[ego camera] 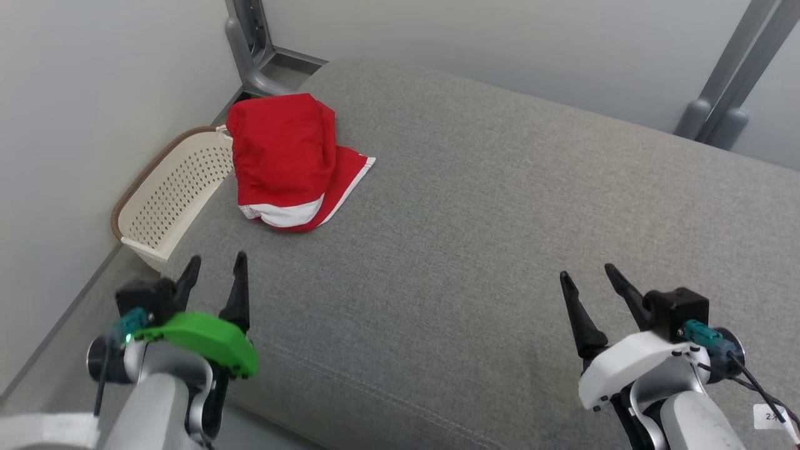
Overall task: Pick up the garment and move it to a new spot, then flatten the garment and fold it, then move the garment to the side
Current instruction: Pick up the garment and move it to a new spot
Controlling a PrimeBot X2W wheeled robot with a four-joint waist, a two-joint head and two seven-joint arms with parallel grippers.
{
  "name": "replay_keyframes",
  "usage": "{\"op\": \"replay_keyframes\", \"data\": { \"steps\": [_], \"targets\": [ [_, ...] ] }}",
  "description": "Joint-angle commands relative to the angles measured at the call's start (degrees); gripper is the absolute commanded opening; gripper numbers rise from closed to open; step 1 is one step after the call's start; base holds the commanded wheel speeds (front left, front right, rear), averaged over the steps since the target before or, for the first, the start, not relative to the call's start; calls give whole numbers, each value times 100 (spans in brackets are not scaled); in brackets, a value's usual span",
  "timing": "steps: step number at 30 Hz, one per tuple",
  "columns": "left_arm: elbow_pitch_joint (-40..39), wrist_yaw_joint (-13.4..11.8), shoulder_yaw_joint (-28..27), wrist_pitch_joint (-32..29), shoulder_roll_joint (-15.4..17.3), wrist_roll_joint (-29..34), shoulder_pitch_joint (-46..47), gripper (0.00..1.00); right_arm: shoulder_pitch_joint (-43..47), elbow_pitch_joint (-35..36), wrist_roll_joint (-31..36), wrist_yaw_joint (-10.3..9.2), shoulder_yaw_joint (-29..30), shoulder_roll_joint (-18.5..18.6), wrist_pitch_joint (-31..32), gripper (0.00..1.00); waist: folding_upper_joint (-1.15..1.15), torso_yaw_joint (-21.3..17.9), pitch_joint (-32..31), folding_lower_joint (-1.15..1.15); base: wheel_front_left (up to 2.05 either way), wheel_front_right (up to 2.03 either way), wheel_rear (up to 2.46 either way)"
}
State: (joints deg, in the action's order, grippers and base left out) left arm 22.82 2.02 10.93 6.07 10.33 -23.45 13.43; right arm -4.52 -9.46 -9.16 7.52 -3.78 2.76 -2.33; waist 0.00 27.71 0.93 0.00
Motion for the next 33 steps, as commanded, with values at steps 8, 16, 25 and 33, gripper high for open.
{"op": "replay_keyframes", "data": {
  "steps": [8, 16, 25, 33],
  "targets": [
    [1684, 312, -56, -1180, -305, -649, 2334, 100, -299, 1406, 791, -7, -261, 33, 1033, 100, 0, -458, 1339, 0, 0, 0, 0],
    [2687, 230, -112, -1839, -292, -877, 3704, 100, -192, 2535, 1021, -7, -372, 259, 1751, 100, 0, -594, 2223, 0, 0, 0, 0],
    [3470, -385, -42, -2165, -132, -657, 4367, 100, -70, 2999, 1057, -7, -380, 369, 2013, 100, 0, -579, 2613, 0, 0, 0, 0],
    [3889, -237, -64, -2003, -173, -762, 4671, 0, -39, 3175, 1051, -6, -370, 444, 2088, 100, 0, -627, 2822, 0, 0, 0, 0]
  ]
}}
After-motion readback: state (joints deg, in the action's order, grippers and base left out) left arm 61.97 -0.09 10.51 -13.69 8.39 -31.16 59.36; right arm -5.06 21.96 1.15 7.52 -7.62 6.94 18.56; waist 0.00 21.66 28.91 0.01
